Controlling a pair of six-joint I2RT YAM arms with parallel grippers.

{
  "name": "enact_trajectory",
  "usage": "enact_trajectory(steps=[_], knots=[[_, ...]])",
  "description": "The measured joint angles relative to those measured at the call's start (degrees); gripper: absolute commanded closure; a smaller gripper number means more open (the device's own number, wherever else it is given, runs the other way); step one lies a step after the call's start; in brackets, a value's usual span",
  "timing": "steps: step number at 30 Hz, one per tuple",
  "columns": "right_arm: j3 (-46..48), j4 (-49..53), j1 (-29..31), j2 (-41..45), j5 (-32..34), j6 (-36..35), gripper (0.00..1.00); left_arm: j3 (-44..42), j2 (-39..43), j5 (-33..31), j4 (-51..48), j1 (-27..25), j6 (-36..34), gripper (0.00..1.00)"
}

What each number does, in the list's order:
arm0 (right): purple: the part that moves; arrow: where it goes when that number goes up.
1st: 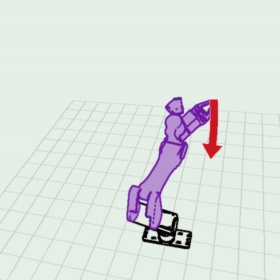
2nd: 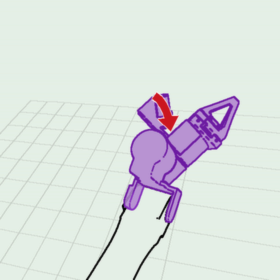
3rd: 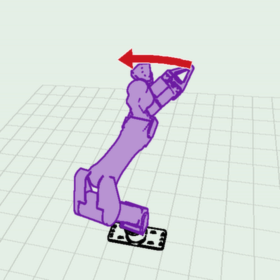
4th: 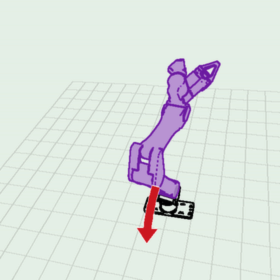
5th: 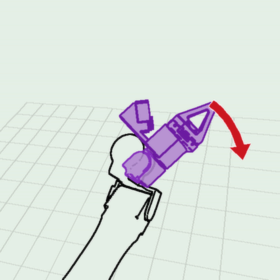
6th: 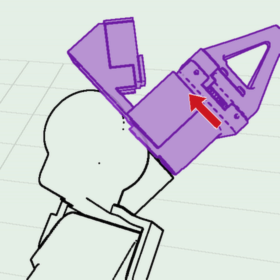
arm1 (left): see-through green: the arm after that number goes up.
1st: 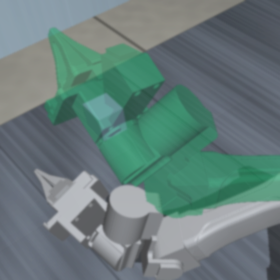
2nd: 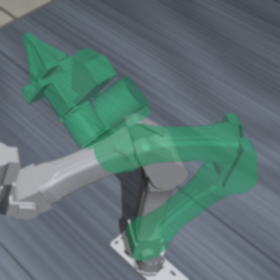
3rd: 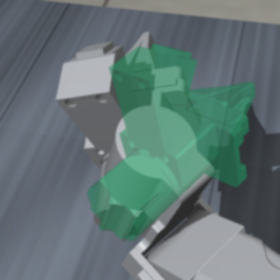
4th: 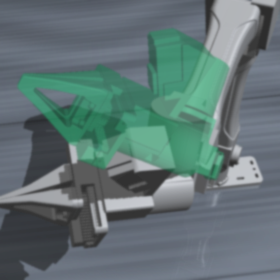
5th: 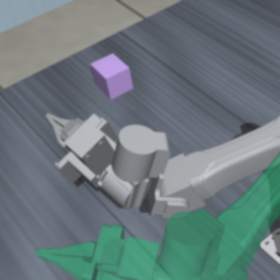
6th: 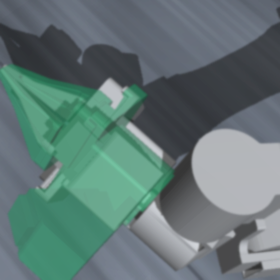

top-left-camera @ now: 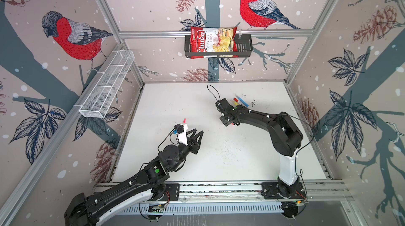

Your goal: Insert the pens into the pen caps

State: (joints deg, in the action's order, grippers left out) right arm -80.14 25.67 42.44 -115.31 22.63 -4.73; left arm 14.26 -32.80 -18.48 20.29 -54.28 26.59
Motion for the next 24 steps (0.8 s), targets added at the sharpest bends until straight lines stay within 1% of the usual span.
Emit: enact_trajectory(steps=[4,9,14,20,21,24], knots=[[-1.0,0.5,-1.3,-2.6,1.5,-4.4,0.98,-0.2,2.1,-1.0,-0.9,0.0,0.0,0.53],[-4.7,1.5,-3.4,-6.5,2.8,-7.5,0.97,-0.6,4.1,-1.2,-1.7,0.0,0.0,0.53],[-7.6,2.4,-5.9,-8.5,2.8,-8.8,0.95,-0.7,4.6,-1.2,-2.1,0.0,0.0,0.53],[-12.0,3.7,-6.8,-11.2,4.0,-10.4,0.91,-0.6,4.6,-1.2,-2.5,0.0,0.0,0.53],[-12.8,3.8,-7.1,-11.7,4.3,-10.5,0.89,-0.6,4.5,-1.1,-2.5,0.0,0.0,0.53],[-14.2,4.1,-7.7,-13.0,6.4,-10.5,0.68,-0.1,4.3,-1.1,-2.7,0.0,-0.2,0.53]])
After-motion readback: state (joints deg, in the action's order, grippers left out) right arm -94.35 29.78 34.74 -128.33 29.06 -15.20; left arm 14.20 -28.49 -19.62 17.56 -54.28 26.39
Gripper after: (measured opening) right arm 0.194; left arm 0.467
